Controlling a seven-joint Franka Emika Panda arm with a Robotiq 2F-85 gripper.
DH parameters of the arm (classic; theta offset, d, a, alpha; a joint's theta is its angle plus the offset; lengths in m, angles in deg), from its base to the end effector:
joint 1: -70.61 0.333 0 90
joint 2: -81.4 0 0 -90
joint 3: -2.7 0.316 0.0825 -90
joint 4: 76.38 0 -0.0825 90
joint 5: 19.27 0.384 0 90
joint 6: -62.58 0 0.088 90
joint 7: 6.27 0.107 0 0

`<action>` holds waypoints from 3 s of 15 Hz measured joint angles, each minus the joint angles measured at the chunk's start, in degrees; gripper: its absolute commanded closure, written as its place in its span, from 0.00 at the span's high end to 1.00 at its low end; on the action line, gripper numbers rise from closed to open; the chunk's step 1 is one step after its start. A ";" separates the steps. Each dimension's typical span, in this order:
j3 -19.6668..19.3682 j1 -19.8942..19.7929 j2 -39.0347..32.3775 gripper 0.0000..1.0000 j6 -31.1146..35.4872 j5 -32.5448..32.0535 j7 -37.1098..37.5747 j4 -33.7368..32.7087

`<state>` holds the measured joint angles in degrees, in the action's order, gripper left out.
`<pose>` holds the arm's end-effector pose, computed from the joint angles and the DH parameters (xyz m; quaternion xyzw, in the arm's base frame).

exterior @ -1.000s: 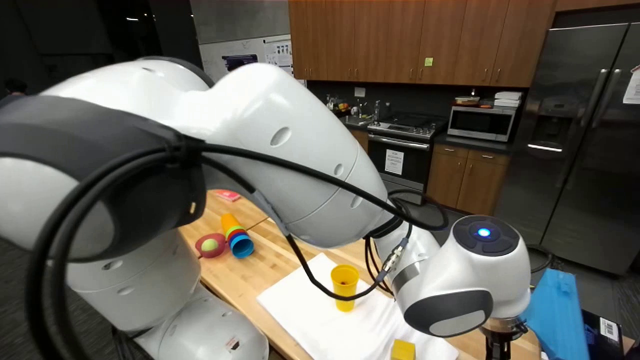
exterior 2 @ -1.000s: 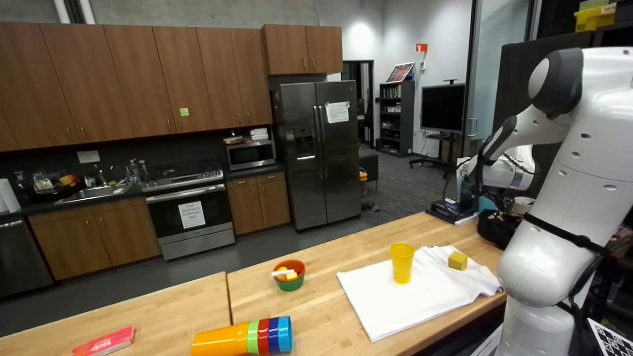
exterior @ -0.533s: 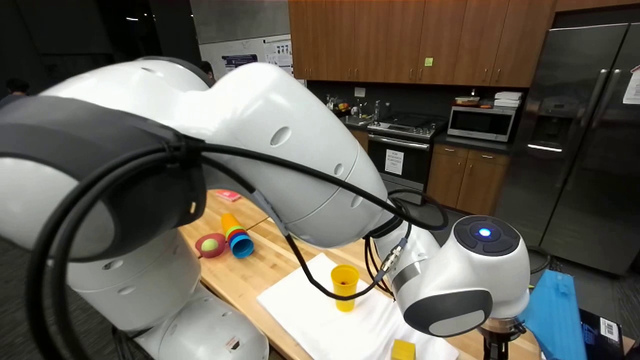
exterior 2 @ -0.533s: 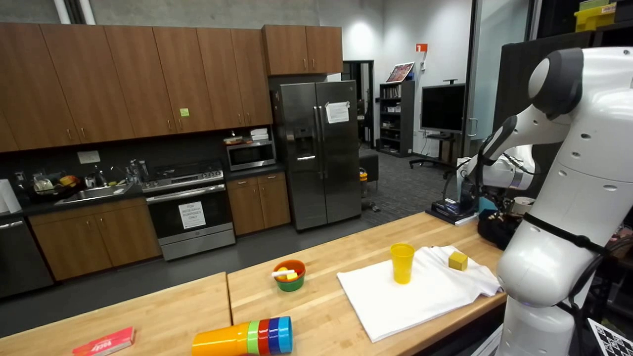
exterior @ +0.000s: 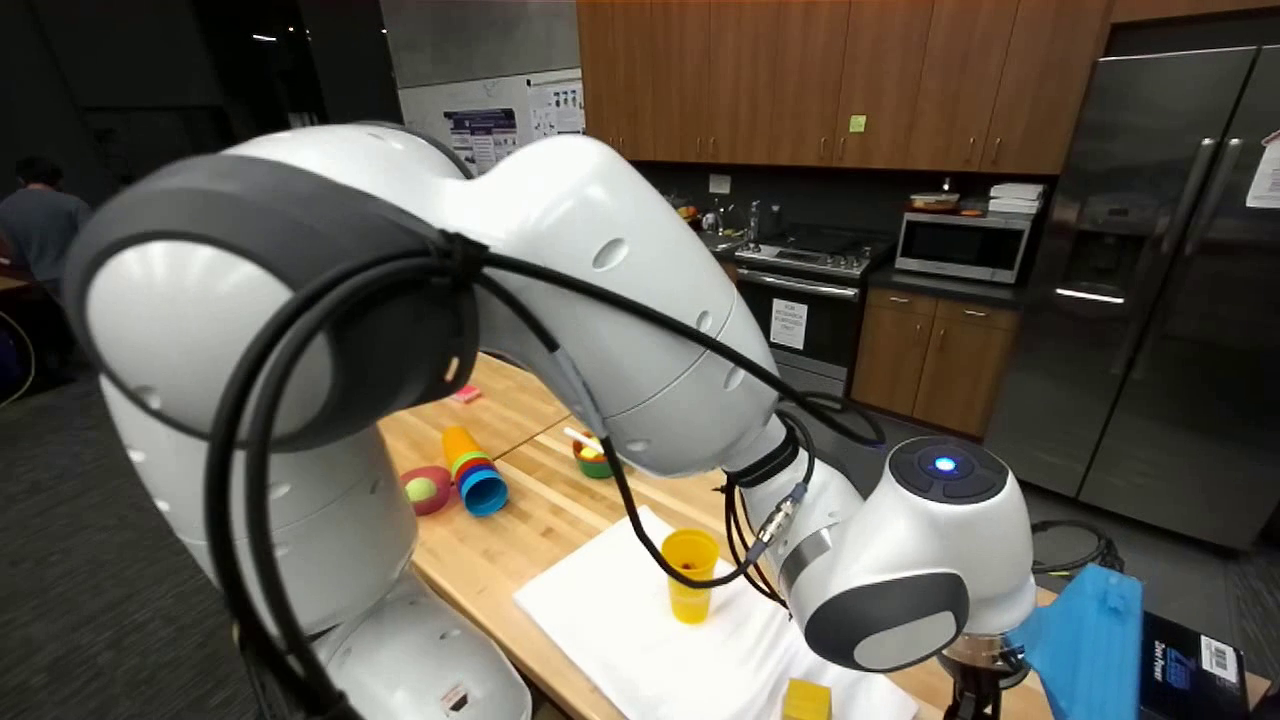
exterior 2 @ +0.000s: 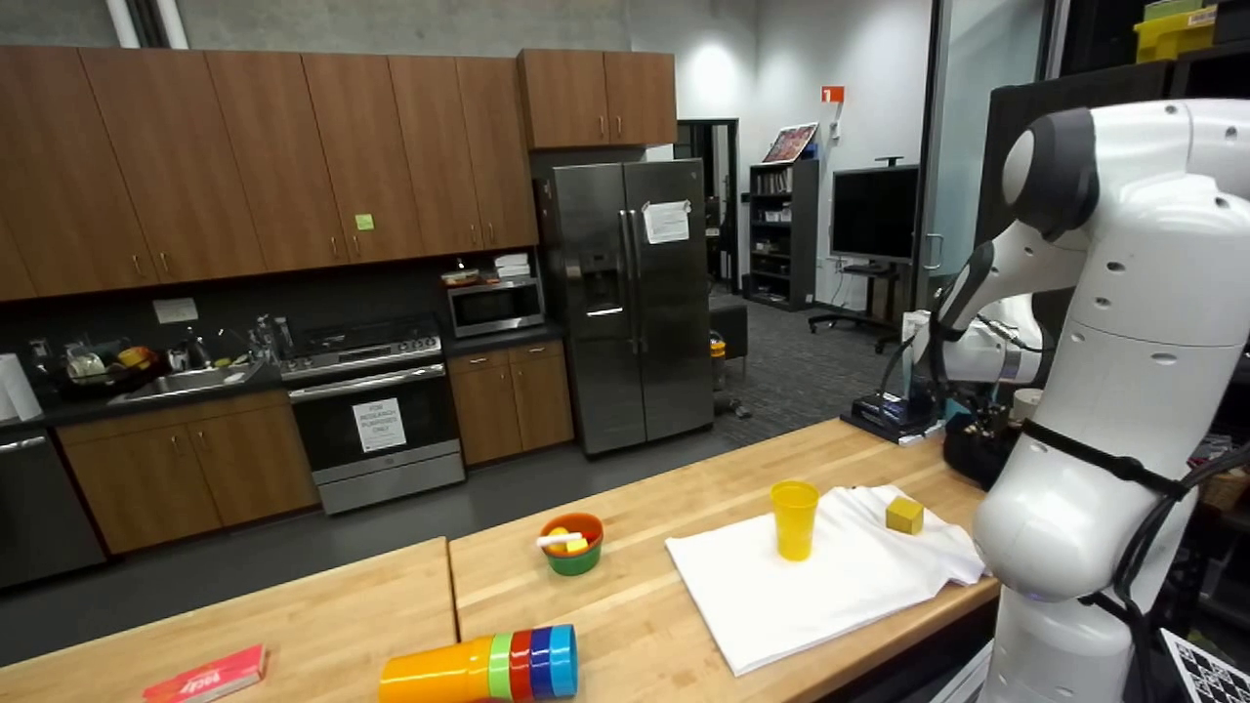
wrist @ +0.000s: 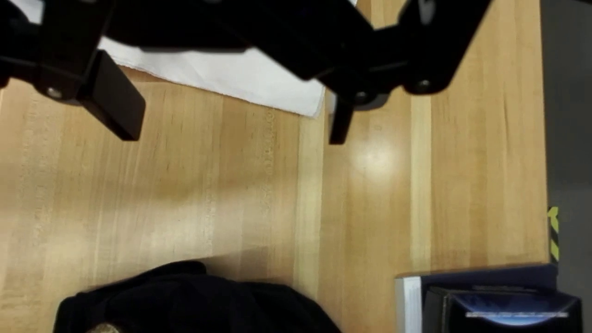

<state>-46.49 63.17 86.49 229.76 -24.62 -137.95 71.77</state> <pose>0.2673 -0.3922 0.3217 0.7547 0.6263 0.0000 0.1955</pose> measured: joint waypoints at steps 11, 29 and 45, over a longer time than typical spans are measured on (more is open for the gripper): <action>-4.30 4.92 -11.25 1.00 -17.95 -22.34 49.03 -11.17; 11.61 -5.38 -8.47 1.00 -51.79 -22.20 71.44 -17.36; 19.41 -17.84 -8.81 1.00 -87.62 4.60 90.58 -24.47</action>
<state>-27.07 45.34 77.67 142.13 -20.02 -47.36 47.30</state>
